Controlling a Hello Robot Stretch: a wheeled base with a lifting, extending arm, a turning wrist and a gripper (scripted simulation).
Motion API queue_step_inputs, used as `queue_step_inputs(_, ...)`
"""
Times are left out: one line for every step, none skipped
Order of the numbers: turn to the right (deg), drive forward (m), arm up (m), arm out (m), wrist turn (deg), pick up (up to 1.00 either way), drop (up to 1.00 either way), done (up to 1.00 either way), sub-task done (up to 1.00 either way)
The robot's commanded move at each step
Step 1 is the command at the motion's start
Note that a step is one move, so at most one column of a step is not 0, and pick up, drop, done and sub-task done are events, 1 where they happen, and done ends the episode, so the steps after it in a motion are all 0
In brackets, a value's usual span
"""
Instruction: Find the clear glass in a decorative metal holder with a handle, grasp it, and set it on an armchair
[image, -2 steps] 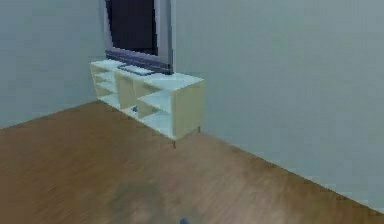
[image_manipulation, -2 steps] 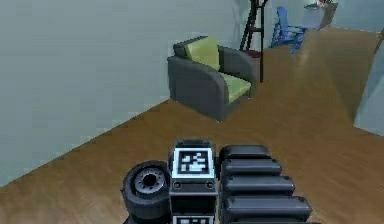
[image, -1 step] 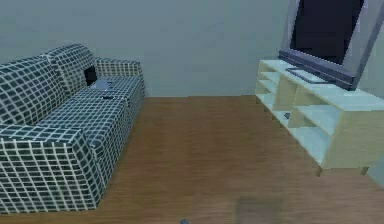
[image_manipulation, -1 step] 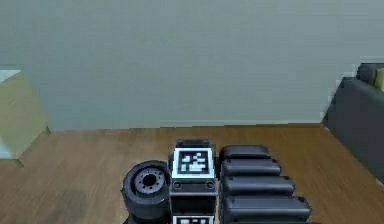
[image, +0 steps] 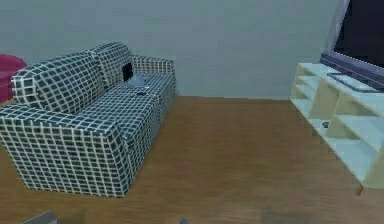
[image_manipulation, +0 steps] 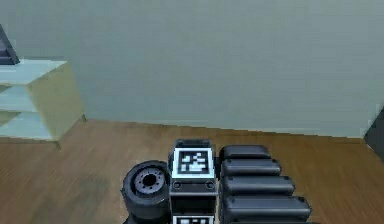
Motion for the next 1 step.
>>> queue_step_inputs(0.0,0.05,0.00,0.00,0.0,0.00,0.00,0.00,0.00)
